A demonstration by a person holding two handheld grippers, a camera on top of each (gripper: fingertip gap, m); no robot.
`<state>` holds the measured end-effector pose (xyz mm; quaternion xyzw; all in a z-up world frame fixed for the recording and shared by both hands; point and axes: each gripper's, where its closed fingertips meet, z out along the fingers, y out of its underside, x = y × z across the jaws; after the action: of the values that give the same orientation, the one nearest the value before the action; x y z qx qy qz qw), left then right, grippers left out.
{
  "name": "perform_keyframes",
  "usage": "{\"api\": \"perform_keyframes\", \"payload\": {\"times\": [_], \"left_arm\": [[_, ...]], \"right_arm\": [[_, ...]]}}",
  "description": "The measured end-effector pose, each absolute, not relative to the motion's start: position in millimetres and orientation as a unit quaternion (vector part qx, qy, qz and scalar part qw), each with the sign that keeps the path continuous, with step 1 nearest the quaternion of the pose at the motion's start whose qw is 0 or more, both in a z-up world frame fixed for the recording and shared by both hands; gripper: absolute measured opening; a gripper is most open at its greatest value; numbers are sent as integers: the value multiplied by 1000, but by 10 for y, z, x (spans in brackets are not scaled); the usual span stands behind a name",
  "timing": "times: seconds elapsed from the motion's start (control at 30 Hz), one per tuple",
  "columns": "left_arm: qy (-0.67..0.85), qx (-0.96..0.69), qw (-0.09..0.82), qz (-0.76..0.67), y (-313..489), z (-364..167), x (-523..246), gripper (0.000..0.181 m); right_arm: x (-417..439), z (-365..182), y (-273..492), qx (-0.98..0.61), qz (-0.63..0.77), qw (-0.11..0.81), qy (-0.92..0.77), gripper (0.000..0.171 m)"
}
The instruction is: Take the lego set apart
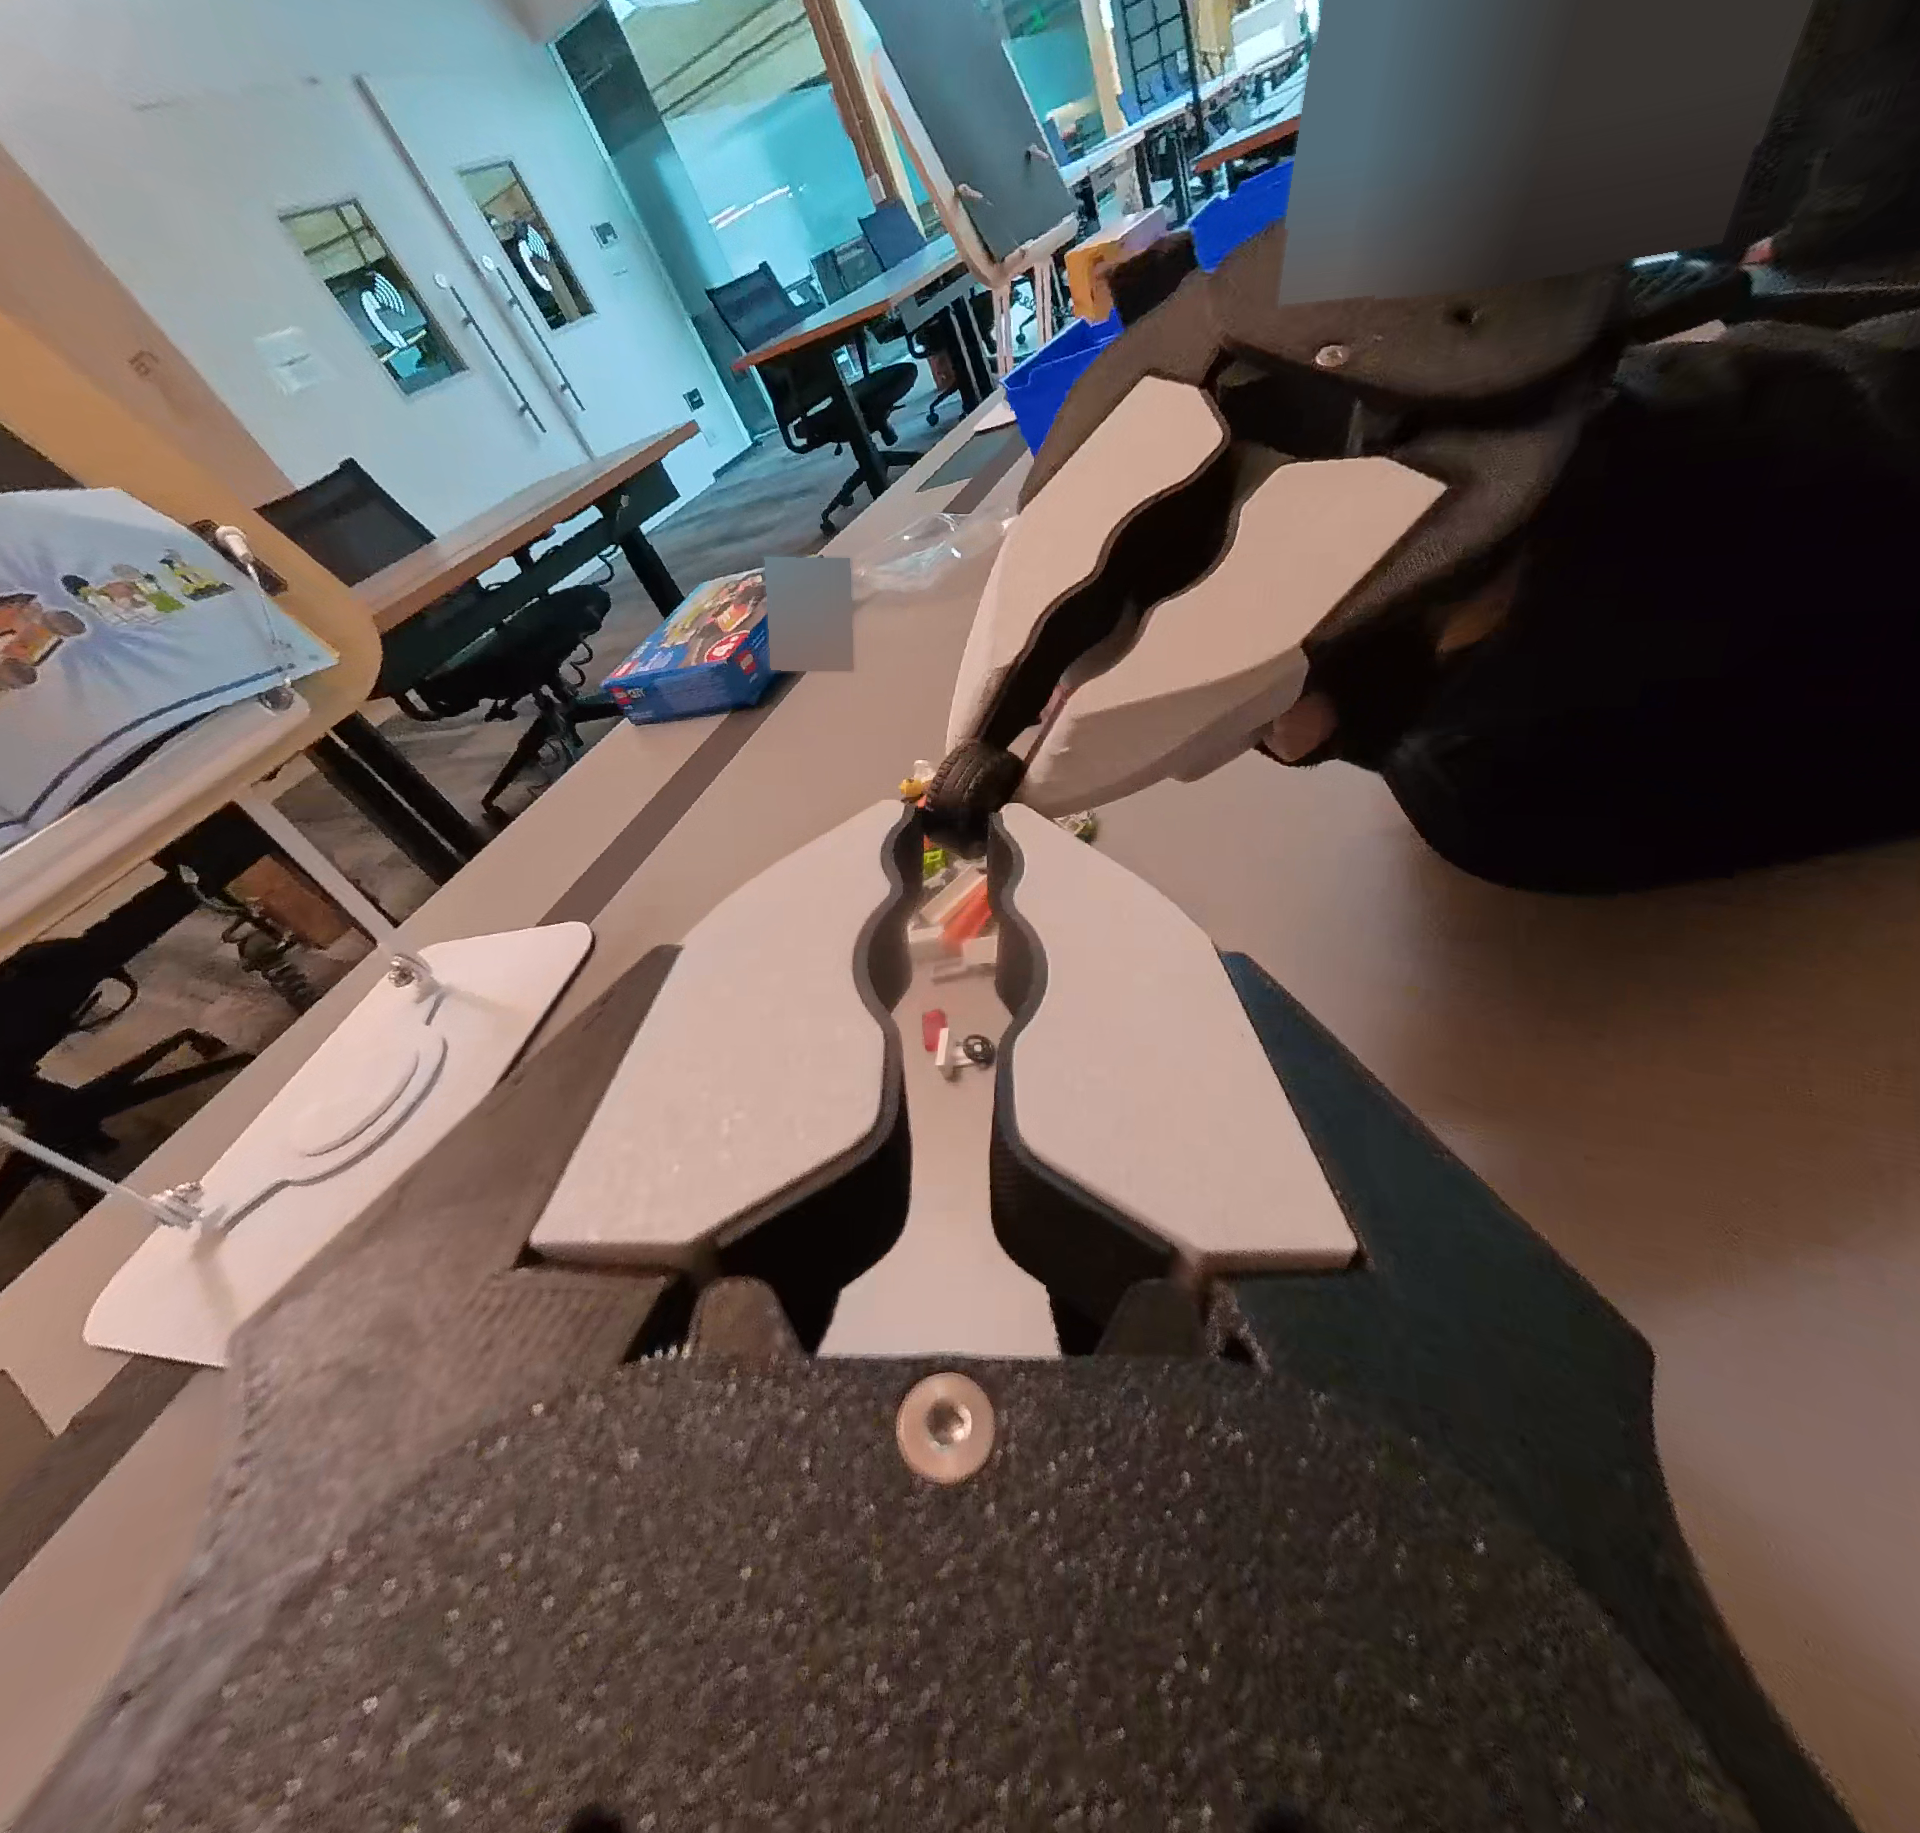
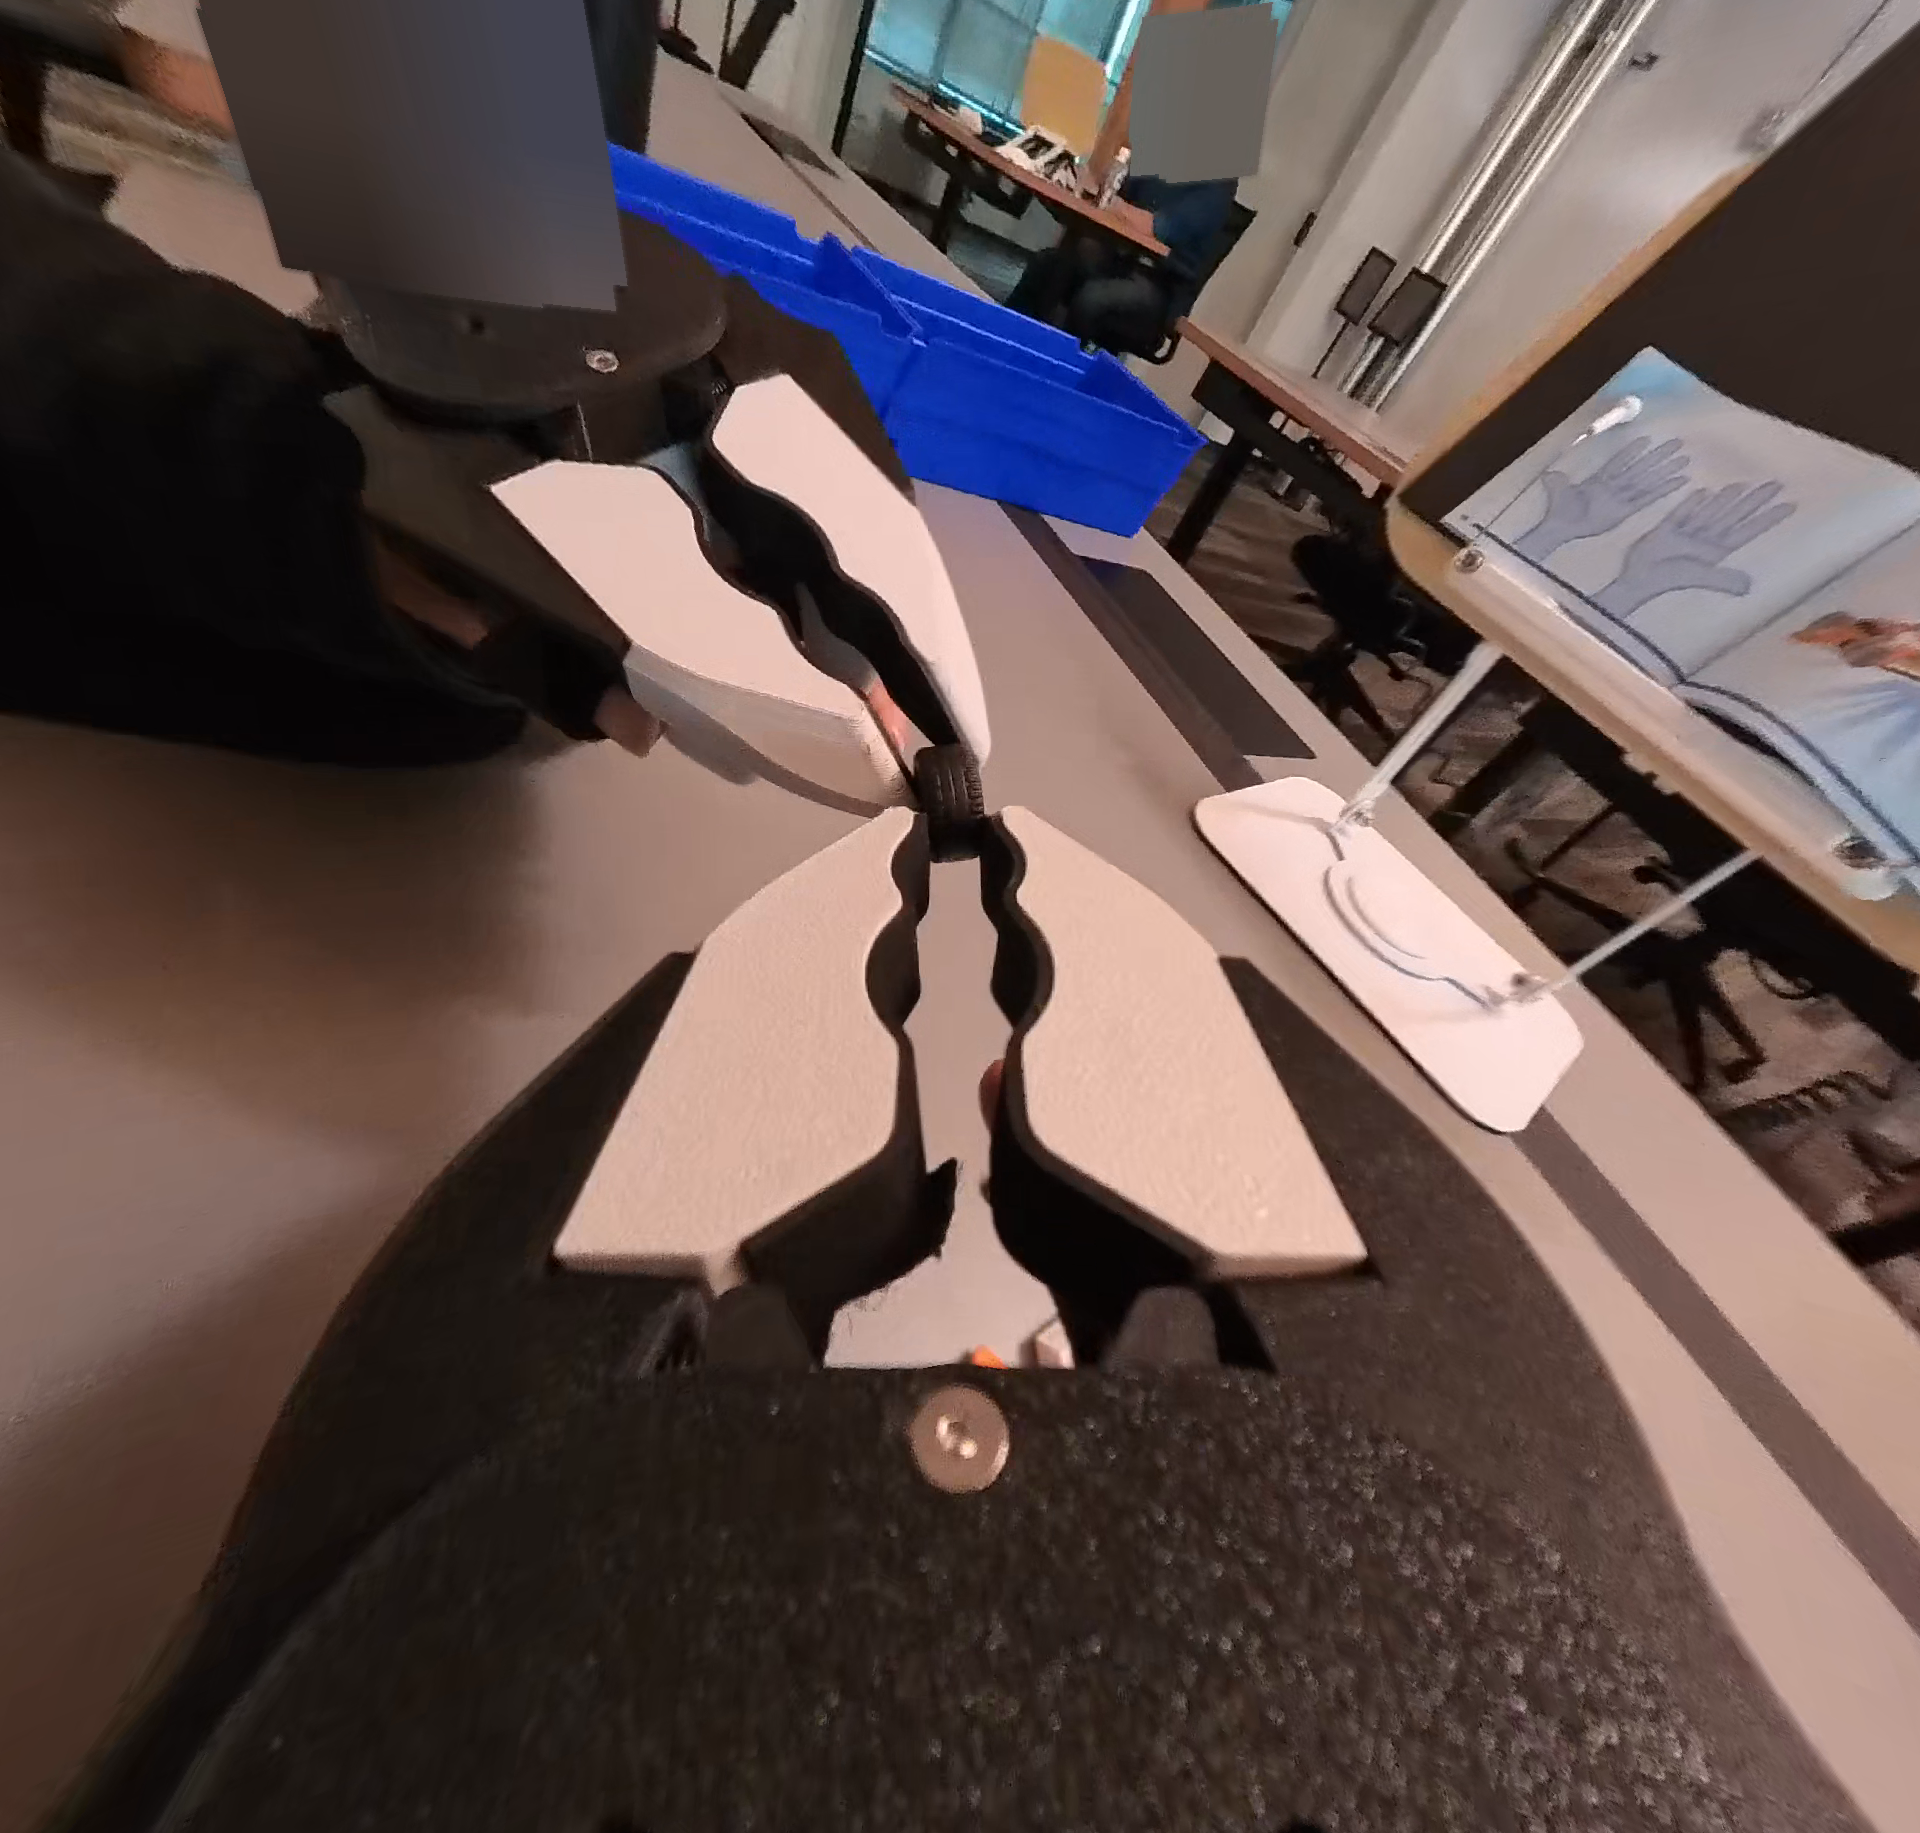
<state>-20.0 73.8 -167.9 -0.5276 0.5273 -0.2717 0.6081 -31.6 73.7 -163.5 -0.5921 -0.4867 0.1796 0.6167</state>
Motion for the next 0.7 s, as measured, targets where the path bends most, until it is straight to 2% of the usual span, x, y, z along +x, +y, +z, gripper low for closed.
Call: {"api": "perform_keyframes", "payload": {"times": [0.33,0.47,0.5,0.57,0.7], "left_arm": [[499,-550,629,-229,824,-1618,-268,9],[495,-558,627,-225,821,-1661,-256,7],[495,-556,629,-224,816,-1653,-257,2],[530,-541,600,-258,601,-1708,-127,0],[540,-512,632,-219,611,-1645,-110,0]], "right_arm": [[-362,-1572,832,-607,93,669,-419,9],[-348,-1633,853,-627,95,664,-397,9],[-339,-1651,864,-631,92,661,-394,9],[-297,-1705,930,-647,84,653,-384,9],[-230,-1582,950,-633,106,669,-374,9]]}}
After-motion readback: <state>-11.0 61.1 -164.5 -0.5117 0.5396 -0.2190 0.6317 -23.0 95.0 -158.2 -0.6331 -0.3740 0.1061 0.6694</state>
